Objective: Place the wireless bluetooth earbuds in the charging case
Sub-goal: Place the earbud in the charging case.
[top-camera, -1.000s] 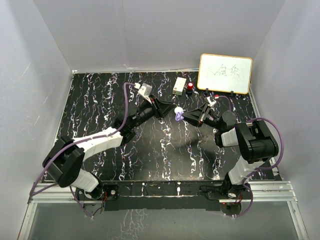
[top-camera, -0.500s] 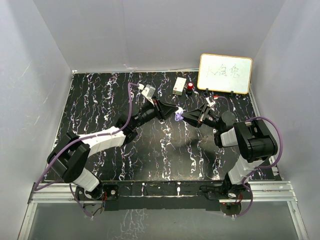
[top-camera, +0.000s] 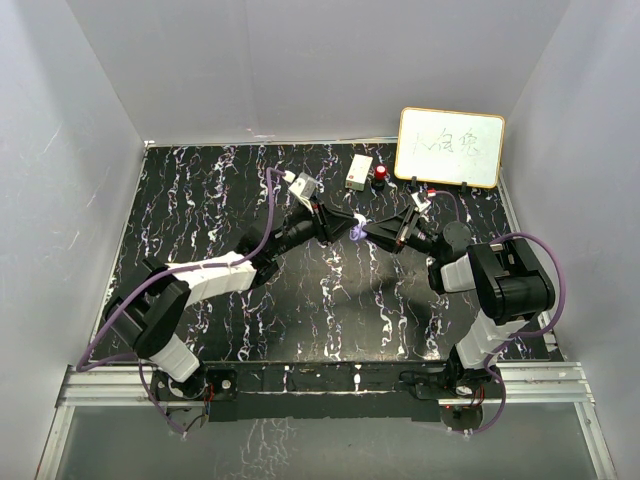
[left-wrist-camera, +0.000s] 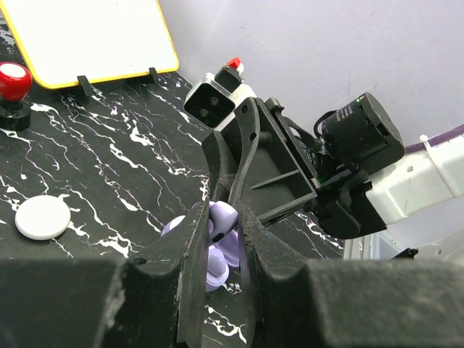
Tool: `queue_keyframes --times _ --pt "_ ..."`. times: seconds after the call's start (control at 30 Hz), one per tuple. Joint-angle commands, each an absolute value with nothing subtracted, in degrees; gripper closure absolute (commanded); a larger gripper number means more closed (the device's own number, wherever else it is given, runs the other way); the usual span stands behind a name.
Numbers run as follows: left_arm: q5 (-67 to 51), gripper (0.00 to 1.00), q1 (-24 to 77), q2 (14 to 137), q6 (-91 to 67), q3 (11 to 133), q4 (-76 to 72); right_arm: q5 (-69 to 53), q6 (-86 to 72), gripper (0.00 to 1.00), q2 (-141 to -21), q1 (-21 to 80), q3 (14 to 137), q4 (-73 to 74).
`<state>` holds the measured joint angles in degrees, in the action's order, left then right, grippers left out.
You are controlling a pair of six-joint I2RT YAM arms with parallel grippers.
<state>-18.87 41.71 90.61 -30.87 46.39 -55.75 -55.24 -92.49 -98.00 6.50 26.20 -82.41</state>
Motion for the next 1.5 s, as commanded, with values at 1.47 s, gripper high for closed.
queue_keyframes --times 1.47 --pt "-21.1 1.00 41.5 93.3 -29.0 48.3 -60.8 -54.8 -94.0 1.00 -99.1 7.0 28.2 -88.6"
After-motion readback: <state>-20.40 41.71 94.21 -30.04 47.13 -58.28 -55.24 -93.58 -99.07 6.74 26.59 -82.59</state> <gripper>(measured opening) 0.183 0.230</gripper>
